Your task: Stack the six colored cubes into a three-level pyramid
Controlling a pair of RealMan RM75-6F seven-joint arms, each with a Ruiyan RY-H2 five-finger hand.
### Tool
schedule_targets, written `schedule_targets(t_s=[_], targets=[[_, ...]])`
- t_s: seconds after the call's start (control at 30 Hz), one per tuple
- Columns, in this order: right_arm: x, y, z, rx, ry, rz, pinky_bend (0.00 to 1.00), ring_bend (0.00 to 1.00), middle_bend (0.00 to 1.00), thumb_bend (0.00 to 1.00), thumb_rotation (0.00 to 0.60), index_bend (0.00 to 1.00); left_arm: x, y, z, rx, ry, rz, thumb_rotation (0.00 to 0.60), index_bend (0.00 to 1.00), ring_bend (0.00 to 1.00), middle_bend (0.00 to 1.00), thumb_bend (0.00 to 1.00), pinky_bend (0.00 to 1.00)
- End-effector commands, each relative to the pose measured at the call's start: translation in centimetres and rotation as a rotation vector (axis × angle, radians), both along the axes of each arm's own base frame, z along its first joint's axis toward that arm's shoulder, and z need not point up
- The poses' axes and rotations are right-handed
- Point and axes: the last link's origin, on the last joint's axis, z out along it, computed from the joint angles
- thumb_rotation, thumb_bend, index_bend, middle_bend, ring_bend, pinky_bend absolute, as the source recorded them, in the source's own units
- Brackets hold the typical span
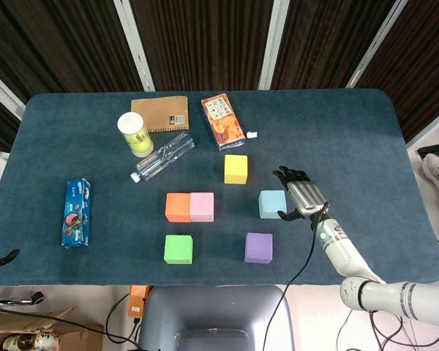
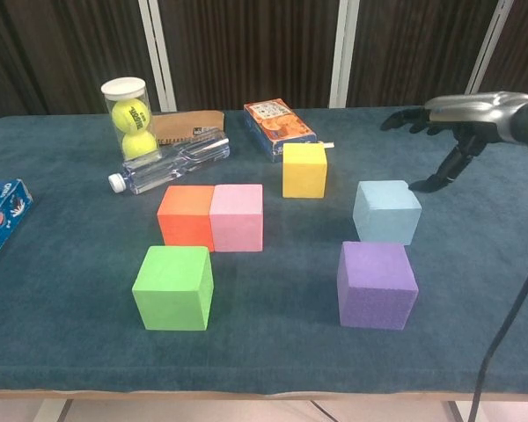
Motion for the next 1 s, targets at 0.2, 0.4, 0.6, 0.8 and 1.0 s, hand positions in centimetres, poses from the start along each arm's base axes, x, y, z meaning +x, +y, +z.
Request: schedule_targets(t_s=[0.2,0.4,0.6,0.8,1.0], targets=[[-2.4,-0.6,-1.5,0.038,0.028,-0.047,0.0,0.0,0.0,0.21,0.6,0.11,0.1,0.1,-0.4,-0.005,0.002,0.006,0.6,0.1,0.0,0.03,0.03,0.08],[-3.1,-1.5,-3.2,0.065,0.015,-0.074,0.0,0.0,0.0,0.21,0.6,0.12,0.0,0.1,-0.5,-0.01,0.004,0.015,0.6,0.1,0.0,0.03,0.03,0.08],[-3.4,-2.1,-3.9,0.06,0.011,-0.081,0.0,0.0,0.0,0.21,0.6,0.25,-0.1,0.3,-0.4,-0.008,-0.003,0.023,0.6,0.1,0.0,0.03,0.03,0.09],[-3.3,-2.6,-4.5,0.06,-0.031,-0.1,0.0,0.0,0.0,0.21,0.6,0.38,-0.2,0.4,-0.5,-0.015,-0.004,0.028,0.6,0.1,0.0,0.03,0.03,0.08],[-2.8,-2.6,-4.5,0.054,-0.067,-0.085,0.0,0.0,0.0,0.21,0.6,0.46,-0.1,0.3,-0.4,-0.008,-0.006,0.026,0.6,0.1,0.0,0.03,0.03,0.08]])
